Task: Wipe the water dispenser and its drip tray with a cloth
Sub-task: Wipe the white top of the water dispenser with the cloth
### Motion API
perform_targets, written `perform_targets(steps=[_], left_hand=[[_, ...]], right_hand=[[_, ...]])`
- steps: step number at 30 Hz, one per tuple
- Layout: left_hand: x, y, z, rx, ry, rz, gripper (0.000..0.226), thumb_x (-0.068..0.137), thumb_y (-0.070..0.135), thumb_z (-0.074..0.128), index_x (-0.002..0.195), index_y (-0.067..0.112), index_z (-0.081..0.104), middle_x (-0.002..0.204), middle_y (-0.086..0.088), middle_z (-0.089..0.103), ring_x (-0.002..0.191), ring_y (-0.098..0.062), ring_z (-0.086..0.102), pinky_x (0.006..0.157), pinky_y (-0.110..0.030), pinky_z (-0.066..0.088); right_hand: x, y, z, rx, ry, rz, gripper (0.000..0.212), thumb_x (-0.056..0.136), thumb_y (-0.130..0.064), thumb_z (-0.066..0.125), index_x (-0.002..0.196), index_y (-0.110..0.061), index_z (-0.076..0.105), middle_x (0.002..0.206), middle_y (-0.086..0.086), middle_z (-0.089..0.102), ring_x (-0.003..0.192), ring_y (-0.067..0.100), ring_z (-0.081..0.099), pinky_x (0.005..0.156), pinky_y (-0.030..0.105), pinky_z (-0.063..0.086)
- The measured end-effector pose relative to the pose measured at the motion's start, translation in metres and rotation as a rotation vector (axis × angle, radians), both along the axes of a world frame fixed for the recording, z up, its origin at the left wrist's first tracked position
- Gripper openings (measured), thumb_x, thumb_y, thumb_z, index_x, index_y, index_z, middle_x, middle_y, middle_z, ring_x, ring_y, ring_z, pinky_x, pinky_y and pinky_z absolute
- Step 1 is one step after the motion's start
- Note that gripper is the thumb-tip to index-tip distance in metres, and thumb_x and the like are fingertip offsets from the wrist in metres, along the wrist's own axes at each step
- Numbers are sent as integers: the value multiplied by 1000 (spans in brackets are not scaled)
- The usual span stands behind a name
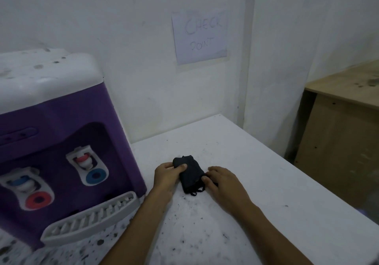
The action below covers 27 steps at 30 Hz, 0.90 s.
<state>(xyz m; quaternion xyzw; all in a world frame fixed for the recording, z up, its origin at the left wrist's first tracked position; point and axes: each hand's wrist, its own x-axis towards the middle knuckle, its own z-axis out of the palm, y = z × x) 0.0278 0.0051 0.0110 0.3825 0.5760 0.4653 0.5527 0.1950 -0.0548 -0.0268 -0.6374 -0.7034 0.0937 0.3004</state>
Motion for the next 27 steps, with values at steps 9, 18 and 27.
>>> perform_targets(steps=[9,18,27], left_hand=[[-12,-37,8,7,-88,-150,32,77,2,73,106,11,64,104,-15,69,95,-28,68,81,-37,57],[-50,-87,47,251,15,-182,30,78,29,74,103,18,64,94,-3,74,89,-23,71,83,-45,57],[-117,-153,99,521,-17,-61,27,74,38,74,94,22,68,100,-7,71,96,-28,67,87,-54,53]], right_hand=[[-1,-9,13,-92,252,1,39,98,-38,39,91,-7,62,90,4,64,86,19,56,80,40,46],[-32,-46,55,29,469,183,22,95,-35,50,86,-19,62,88,-11,66,87,5,61,79,18,48],[-109,-78,125,101,506,407,13,94,-21,56,82,-14,56,80,-10,63,81,8,61,74,23,52]])
